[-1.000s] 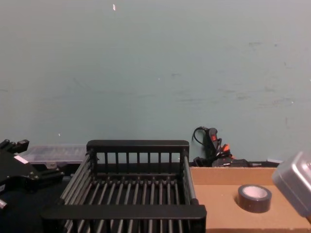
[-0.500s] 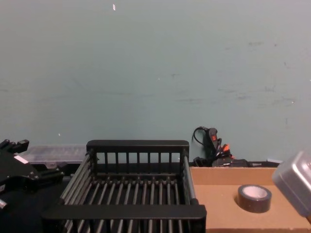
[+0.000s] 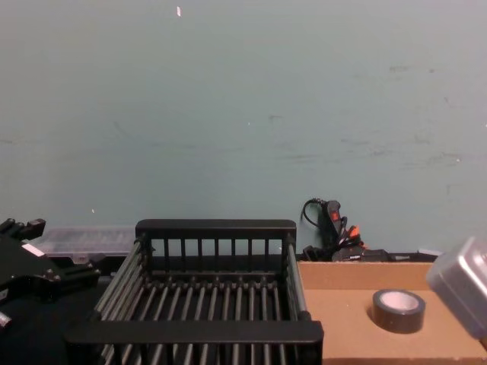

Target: Pick up the white tape and place it into the black box , Pick up the silver tape and place it into the brown box.

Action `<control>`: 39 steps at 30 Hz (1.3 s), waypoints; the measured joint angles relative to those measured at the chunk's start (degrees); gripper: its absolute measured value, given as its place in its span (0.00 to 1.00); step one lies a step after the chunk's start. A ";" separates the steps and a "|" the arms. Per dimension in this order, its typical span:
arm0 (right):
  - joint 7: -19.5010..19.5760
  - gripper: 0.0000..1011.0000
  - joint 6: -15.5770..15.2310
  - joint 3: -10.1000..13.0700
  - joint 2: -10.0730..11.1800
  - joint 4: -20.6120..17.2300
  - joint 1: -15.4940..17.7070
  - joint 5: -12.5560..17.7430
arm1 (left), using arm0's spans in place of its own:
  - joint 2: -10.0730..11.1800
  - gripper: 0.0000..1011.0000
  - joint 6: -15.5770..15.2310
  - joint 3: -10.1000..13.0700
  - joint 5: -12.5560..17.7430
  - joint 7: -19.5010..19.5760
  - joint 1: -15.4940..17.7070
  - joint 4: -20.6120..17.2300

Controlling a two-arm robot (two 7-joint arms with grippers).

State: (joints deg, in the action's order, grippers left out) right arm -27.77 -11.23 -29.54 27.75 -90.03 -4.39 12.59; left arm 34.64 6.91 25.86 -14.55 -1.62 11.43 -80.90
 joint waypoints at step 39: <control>-2.82 0.09 5.22 3.28 4.14 -8.79 -1.80 7.49 | 0.00 0.99 0.00 0.00 0.00 0.00 0.00 0.00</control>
State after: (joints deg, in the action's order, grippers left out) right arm -30.58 -6.01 -26.26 31.89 -98.82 -6.19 20.08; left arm 34.65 6.91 25.86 -14.55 -1.62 11.43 -80.90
